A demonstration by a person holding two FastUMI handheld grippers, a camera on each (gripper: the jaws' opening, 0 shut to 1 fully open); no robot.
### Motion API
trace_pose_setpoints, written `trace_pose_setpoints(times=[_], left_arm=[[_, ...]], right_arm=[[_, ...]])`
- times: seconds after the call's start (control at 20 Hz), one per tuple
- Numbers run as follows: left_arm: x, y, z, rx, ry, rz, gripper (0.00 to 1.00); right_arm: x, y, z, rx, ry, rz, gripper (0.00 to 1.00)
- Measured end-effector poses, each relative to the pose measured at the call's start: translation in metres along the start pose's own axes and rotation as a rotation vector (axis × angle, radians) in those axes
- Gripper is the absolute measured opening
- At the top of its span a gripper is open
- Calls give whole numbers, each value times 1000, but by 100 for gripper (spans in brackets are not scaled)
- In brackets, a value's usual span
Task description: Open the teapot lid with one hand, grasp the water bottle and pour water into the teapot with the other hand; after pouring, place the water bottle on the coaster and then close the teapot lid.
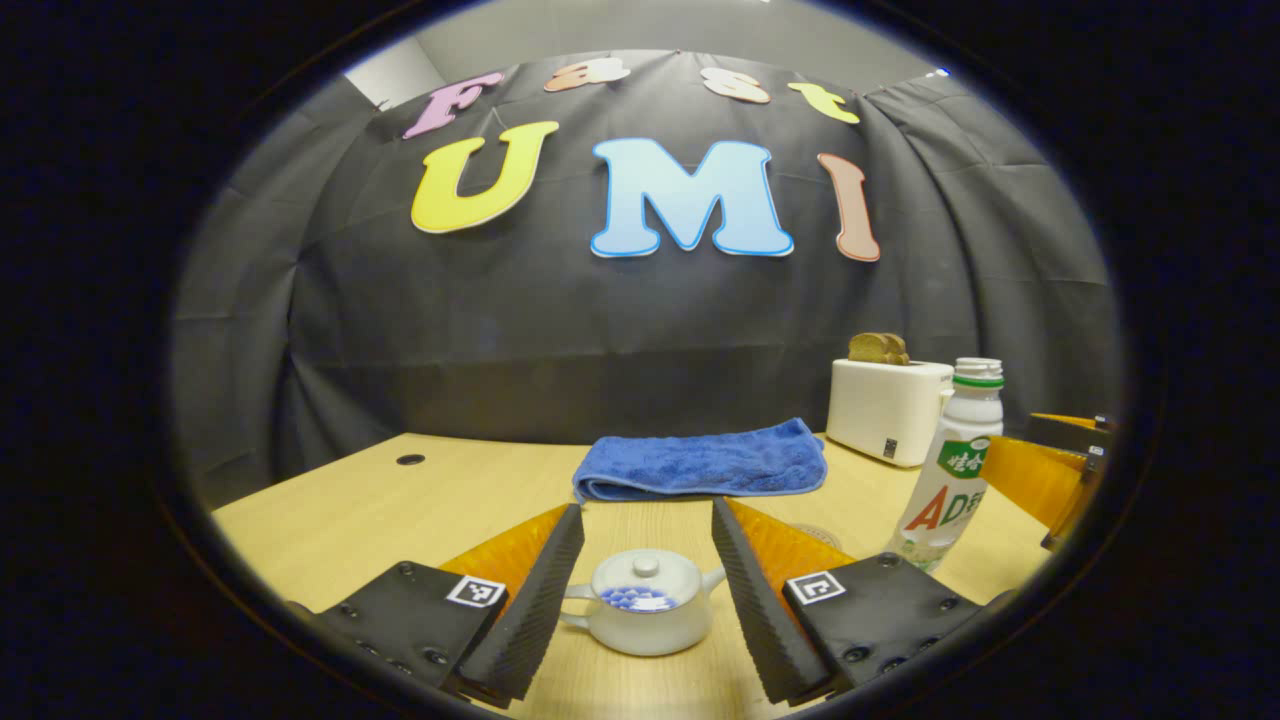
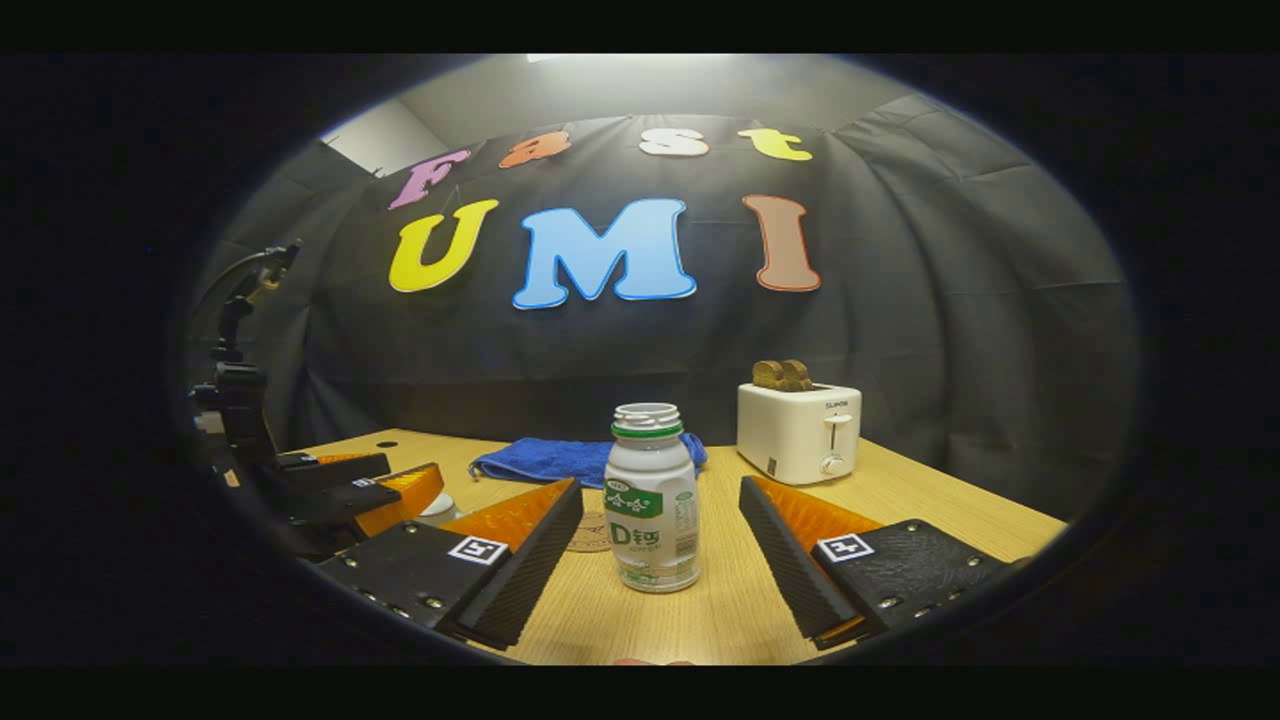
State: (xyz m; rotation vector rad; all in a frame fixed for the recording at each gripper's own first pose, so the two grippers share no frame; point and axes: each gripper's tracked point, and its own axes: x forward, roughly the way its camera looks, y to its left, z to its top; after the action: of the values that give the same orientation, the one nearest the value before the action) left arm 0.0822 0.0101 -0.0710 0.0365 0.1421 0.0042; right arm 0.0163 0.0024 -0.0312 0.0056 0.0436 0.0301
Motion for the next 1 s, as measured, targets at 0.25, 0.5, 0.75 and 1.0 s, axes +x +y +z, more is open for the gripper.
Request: trace_pose_setpoints(times=[0.25, 0.5, 0.75, 1.0], left_arm=[[16, -3, -14, 18, 49, -15, 75], [23, -6, -23, 17, 81, -23, 66], [28, 1, -24, 34, 97, -12, 60], [32, -2, -24, 51, 96, -31, 33]], right_arm=[[0, -2, -5, 2, 9, -1, 96], [-1, -5, -8, 2, 12, -9, 96], [-1, -7, -10, 9, 15, -13, 96], [-1, -8, -12, 13, 20, -17, 96]])
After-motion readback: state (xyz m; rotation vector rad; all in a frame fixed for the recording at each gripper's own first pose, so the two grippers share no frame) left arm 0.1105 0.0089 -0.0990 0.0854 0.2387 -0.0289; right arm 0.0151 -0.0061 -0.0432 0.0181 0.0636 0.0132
